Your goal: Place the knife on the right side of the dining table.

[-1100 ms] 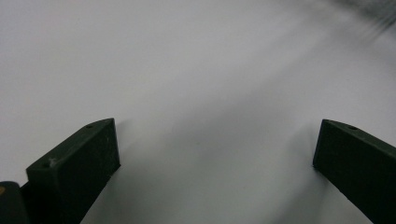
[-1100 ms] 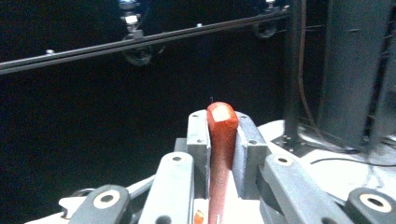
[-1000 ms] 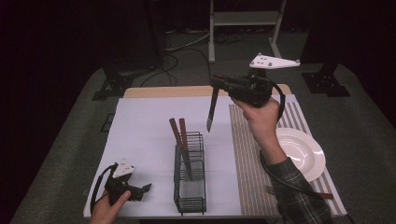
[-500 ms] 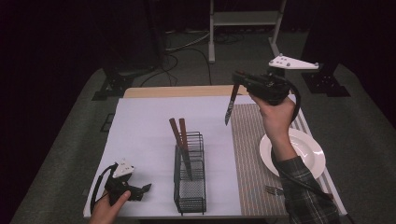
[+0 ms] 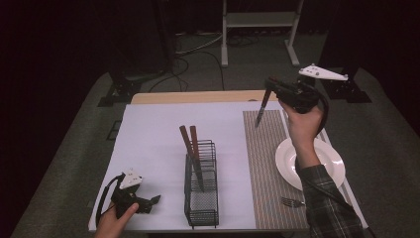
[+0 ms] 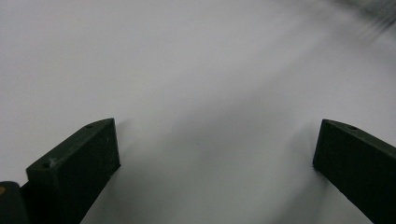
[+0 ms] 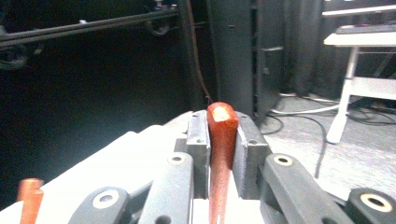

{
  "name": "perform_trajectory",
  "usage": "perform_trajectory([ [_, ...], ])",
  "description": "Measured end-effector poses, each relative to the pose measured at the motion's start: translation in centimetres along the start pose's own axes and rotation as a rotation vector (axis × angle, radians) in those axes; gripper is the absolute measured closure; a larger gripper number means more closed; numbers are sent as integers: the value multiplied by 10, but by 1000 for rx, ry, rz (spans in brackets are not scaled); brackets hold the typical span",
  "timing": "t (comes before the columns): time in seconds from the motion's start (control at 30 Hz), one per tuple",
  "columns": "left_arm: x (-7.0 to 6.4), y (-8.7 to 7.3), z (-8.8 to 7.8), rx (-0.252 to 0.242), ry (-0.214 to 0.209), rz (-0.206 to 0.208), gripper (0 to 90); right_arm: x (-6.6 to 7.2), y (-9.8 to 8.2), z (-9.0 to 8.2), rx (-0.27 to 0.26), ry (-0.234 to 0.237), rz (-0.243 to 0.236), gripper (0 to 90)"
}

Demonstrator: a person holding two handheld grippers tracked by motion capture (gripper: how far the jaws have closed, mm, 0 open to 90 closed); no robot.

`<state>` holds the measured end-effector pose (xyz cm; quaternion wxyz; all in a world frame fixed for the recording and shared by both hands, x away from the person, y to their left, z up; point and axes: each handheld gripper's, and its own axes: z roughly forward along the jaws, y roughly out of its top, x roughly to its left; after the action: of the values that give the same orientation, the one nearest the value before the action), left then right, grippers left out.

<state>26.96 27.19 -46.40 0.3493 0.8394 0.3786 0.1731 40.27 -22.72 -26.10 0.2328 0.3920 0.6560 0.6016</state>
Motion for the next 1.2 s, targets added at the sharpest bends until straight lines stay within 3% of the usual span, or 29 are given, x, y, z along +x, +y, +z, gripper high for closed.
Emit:
perform_trajectory([
  [0.6,0,0,0,2,-1,-1,0,-61,-47,16,17,-220,47,784],
  [0.83,0,0,0,2,-1,0,0,-72,-60,25,28,-254,67,784],
  [1.2,0,0,0,2,0,1,0,-81,-69,26,17,-270,107,781],
])
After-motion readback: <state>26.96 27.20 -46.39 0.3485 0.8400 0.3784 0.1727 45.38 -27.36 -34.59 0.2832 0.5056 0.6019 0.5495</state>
